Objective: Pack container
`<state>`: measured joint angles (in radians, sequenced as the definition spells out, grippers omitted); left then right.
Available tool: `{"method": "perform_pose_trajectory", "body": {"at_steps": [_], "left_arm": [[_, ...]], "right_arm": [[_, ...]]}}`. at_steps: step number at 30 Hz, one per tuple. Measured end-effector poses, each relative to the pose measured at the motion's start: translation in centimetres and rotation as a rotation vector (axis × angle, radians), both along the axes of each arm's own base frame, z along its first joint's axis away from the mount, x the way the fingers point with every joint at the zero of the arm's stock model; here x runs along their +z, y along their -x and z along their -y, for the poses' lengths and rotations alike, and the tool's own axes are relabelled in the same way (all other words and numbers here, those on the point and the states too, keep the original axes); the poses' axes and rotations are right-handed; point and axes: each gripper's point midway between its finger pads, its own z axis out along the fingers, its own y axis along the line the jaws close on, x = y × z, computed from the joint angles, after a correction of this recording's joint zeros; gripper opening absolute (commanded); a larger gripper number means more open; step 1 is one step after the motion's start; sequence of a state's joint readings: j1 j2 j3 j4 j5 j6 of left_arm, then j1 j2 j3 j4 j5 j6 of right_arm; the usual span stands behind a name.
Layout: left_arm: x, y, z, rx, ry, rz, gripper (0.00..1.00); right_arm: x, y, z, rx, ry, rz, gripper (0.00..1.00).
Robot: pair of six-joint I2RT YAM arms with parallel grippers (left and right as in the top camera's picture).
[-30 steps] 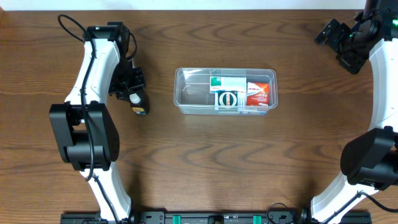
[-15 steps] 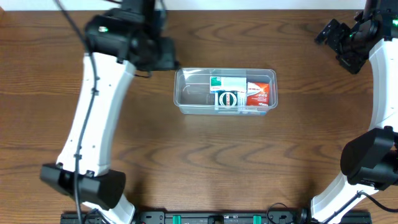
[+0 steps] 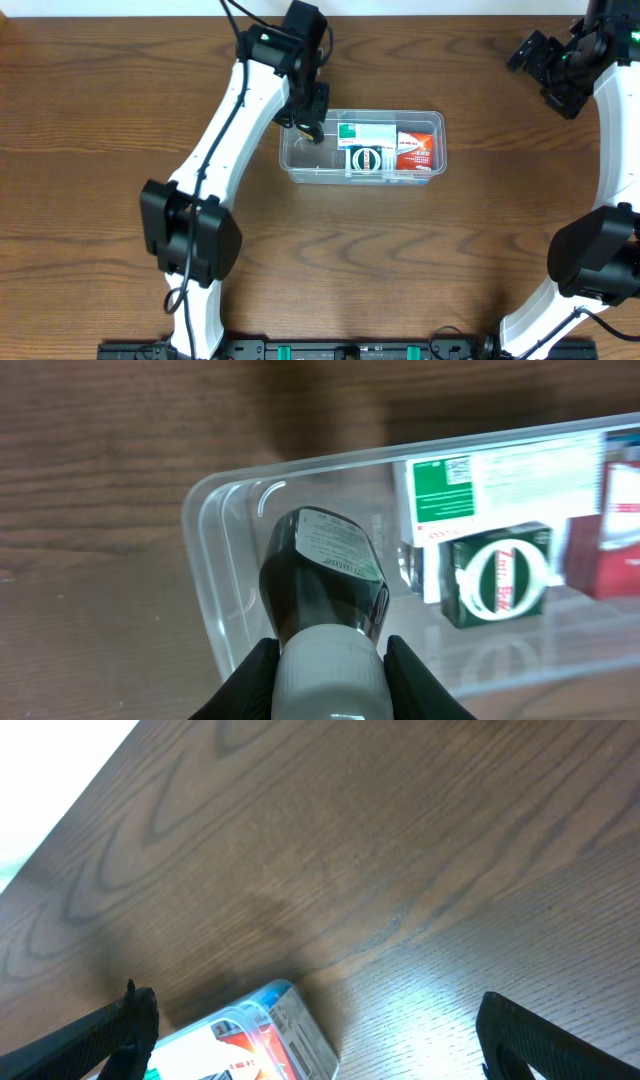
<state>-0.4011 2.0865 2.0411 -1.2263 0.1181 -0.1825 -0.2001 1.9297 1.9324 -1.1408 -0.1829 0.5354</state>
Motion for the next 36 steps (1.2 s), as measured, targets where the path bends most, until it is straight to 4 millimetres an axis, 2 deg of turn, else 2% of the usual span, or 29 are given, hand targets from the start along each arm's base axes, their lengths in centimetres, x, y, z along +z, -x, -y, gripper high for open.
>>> {"method": "perform_pose_trajectory", "body": {"at_steps": [5,9,13,21,24,26,28,30,33,36], "left_arm": [[-2.3,-0.3,0.1,0.0,-0.02,-0.043,0.26],[-3.6,-0.4,0.2,-0.003,-0.026,-0.067,0.39],[-3.9,-0.7,0.4,-0.003,-0.02,-0.064,0.48],[-3.9,-0.2,0.3,-0.003,-0.026,-0.084,0.5],[-3.7,0.3,0.1,-0.006,-0.032,-0.098,0.62],[-3.1,0.3,0.1,-0.008,-0.027,-0.086,0.77],[-1.5,0.3,0.1,-0.006,-0.014,-0.049,0.99],[1.1,0.4,-0.1,-0.002,0.009,0.008,0.98],[7.5,1.2,-1.1,0.011,0.045,0.162,0.98],[14.0,2.4,-3.1,0.042,0.07,0.329,0.96]], "right_arm": [[0.0,0.0,0.0,0.0,0.0,0.0,0.99],[0.0,0.0,0.0,0.0,0.0,0.0,0.99],[0.0,0.0,0.0,0.0,0.0,0.0,0.99],[0.0,0.0,0.0,0.0,0.0,0.0,0.99],[0.0,0.0,0.0,0.0,0.0,0.0,0.99],[0.0,0.0,0.0,0.0,0.0,0.0,0.99],[0.0,0.0,0.0,0.0,0.0,0.0,0.99],[0.0,0.0,0.0,0.0,0.0,0.0,0.99],[0.0,0.0,0.0,0.0,0.0,0.0,0.99],[0.0,0.0,0.0,0.0,0.0,0.0,0.99]]}}
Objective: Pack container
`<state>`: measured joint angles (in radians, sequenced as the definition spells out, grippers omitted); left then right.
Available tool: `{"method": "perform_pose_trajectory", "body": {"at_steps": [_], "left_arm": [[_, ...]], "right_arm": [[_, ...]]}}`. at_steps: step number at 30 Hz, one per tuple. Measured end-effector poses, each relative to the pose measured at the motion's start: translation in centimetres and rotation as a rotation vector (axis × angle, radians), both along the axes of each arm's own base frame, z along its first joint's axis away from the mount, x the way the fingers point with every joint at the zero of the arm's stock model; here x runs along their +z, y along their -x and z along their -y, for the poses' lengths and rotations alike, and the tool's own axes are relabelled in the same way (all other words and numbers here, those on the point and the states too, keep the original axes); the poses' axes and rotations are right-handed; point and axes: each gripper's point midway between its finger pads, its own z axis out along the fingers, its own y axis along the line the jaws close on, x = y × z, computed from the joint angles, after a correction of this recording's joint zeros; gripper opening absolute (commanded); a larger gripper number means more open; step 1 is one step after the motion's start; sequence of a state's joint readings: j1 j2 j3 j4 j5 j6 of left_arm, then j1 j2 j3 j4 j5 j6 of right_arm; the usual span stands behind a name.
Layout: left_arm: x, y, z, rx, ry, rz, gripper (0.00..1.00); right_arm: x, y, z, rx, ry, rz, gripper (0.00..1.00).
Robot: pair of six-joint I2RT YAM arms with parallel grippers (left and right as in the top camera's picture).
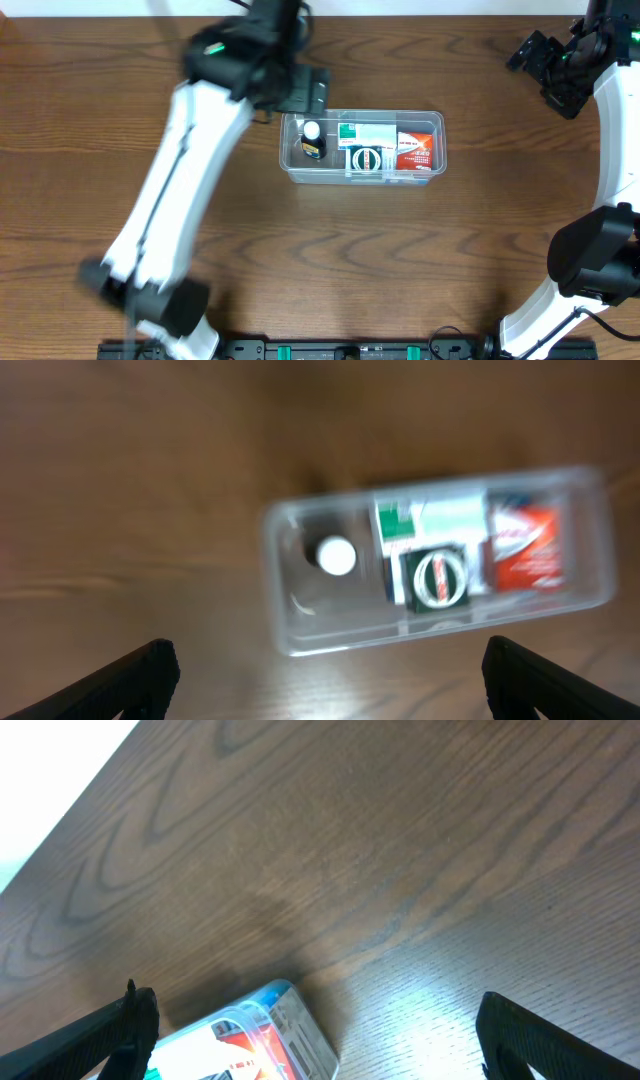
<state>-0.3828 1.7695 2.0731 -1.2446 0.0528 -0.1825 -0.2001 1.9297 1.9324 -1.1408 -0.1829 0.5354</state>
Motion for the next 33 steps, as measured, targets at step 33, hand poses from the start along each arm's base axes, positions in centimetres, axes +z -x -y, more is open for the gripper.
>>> {"method": "perform_pose_trajectory", "body": {"at_steps": [33], "left_arm": [[9.2,17.7,-15.4,0.439,0.037,0.552,0.98]], "right_arm": [[0.0,0.0,0.0,0.0,0.0,0.0,0.99]]}}
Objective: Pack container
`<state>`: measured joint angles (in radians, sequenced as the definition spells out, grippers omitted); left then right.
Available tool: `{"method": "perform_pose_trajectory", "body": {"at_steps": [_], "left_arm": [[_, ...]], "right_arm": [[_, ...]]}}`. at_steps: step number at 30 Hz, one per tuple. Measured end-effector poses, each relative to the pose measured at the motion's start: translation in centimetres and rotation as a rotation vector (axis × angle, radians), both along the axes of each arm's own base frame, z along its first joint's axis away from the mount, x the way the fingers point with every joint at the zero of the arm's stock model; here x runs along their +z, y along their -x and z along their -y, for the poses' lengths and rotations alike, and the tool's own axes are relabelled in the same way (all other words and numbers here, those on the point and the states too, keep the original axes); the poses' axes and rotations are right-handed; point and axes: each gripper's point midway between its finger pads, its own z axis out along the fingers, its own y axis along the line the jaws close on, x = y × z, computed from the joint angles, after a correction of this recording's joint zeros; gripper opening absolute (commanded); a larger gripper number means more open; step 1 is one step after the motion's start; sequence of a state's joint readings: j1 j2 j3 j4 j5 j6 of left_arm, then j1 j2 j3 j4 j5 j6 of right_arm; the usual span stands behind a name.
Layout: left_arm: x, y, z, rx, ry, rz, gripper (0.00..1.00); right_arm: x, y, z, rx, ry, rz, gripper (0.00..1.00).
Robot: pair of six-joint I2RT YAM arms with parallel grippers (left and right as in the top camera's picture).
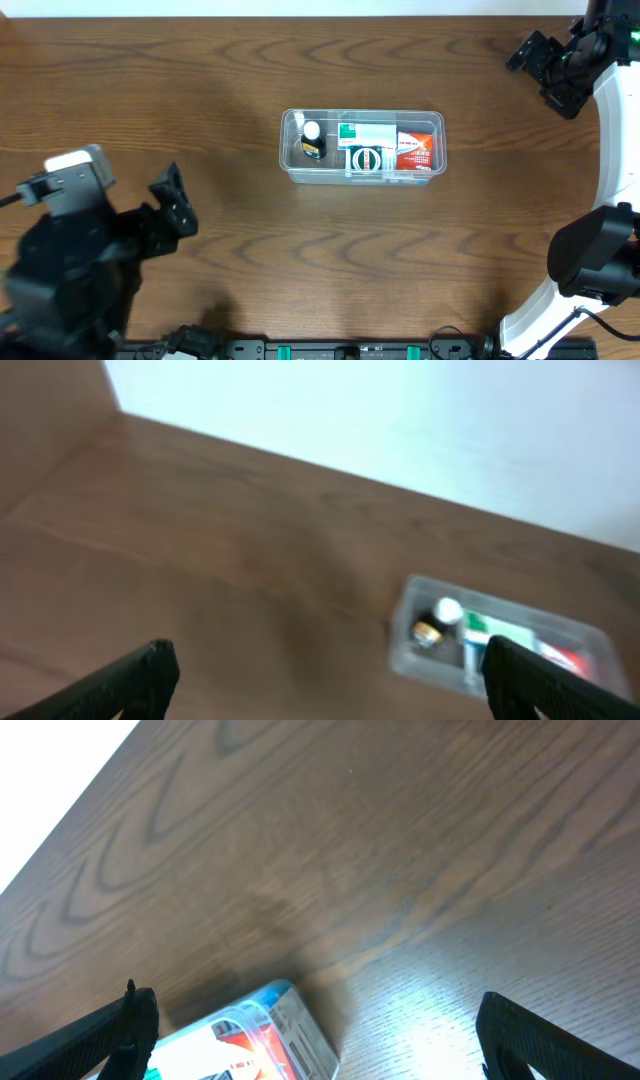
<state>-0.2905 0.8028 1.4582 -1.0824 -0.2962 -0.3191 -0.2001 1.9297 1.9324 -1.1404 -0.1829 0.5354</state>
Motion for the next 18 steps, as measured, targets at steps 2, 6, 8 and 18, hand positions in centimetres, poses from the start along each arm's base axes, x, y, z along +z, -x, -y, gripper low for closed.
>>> {"method": "perform_pose_trajectory", "body": {"at_steps": [2,6,8,18], "left_arm": [[-1.7,-0.5,-0.4,0.01,-0.02,0.001,0.98],[-5.2,-0.4,-1.3,0.018,-0.031,-0.009,0.98],[-6.2,-0.1,-1.6,0.022,-0.021,0.022,0.98],[-10.1,3.1,-1.5,-0.011,0.008,0.229,0.98]], "right_arm": [[0.0,0.0,0.0,0.0,0.0,0.0,0.99],[0.0,0.0,0.0,0.0,0.0,0.0,0.99],[0.0,0.0,0.0,0.0,0.0,0.0,0.99],[0.0,0.0,0.0,-0.002,-0.001,0.0,0.99]]}}
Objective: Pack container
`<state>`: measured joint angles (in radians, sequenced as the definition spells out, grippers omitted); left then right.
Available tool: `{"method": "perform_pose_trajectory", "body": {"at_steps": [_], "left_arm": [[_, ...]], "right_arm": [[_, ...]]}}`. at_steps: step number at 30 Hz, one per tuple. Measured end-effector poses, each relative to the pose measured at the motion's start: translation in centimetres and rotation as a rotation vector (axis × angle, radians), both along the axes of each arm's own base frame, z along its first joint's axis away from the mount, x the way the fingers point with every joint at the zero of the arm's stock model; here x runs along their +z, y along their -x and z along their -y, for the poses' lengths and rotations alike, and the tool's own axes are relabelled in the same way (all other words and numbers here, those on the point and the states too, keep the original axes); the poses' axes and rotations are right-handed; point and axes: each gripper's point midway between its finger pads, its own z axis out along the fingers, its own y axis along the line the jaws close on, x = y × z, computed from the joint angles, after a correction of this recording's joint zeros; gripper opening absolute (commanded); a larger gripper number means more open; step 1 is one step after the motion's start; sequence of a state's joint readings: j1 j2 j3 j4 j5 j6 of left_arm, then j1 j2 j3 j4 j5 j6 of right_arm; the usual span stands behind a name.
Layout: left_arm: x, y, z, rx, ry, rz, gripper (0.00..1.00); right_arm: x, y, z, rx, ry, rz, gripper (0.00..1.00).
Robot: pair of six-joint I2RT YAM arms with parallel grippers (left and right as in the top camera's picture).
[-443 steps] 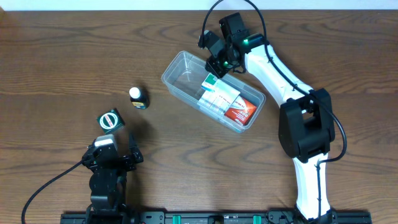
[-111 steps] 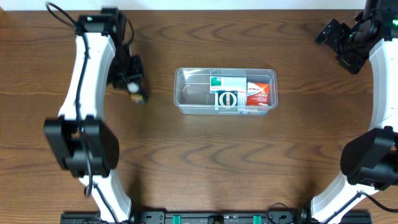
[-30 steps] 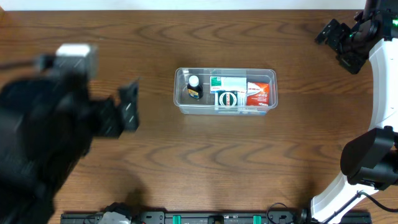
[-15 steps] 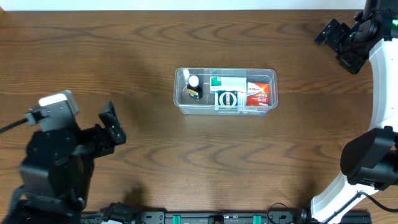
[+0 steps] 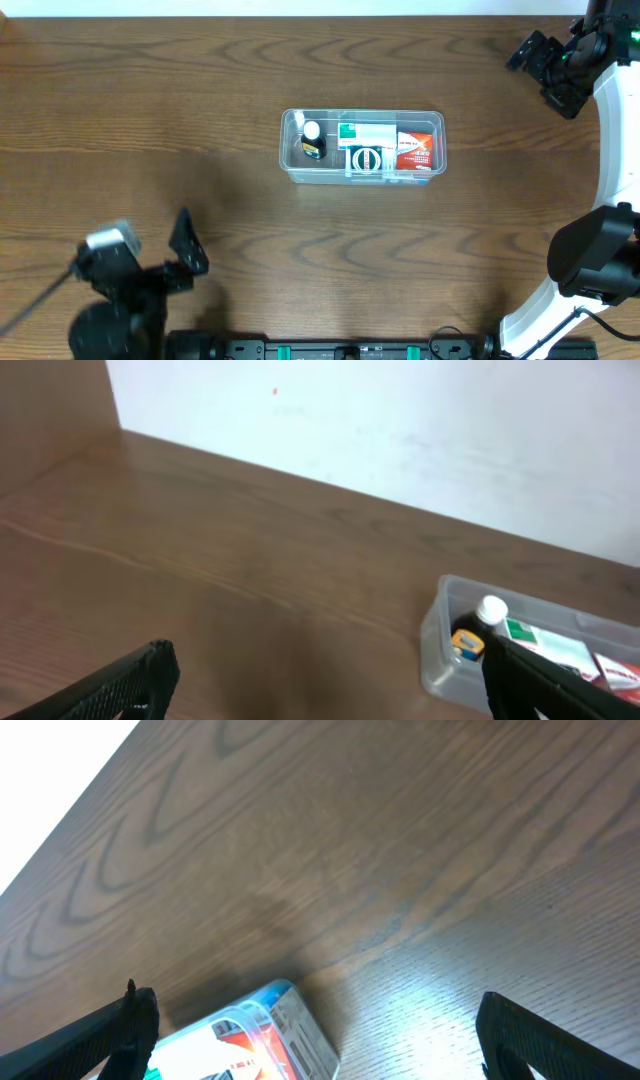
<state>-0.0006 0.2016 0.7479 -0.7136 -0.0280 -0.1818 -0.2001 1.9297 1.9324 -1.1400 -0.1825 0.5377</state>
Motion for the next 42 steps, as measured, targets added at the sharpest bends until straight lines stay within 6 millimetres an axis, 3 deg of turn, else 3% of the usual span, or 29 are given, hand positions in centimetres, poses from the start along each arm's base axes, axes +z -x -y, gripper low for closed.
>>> {"method": "perform_pose_trajectory", "body": {"at_steps": [6,20,25,42], "left_arm": [[-3.2,1.0,0.2,-0.013,0.003,0.043,0.98],[-14.6,-2.4,0.4,-0.021,0.007,-0.169,0.98],[-18.5,-2.7,0.4,-0.021,0.008,-0.244,0.98],[-19.0,-2.7,0.4,-0.023,0.009,-0.252,0.98]], "right_arm": [[0.0,0.0,0.0,0.0,-0.001,-0.001,0.99],[0.0,0.0,0.0,0.0,-0.001,0.0,0.99],[0.0,0.0,0.0,0.0,-0.001,-0.001,0.99],[0.0,0.0,0.0,0.0,-0.001,-0.001,0.99]]}}
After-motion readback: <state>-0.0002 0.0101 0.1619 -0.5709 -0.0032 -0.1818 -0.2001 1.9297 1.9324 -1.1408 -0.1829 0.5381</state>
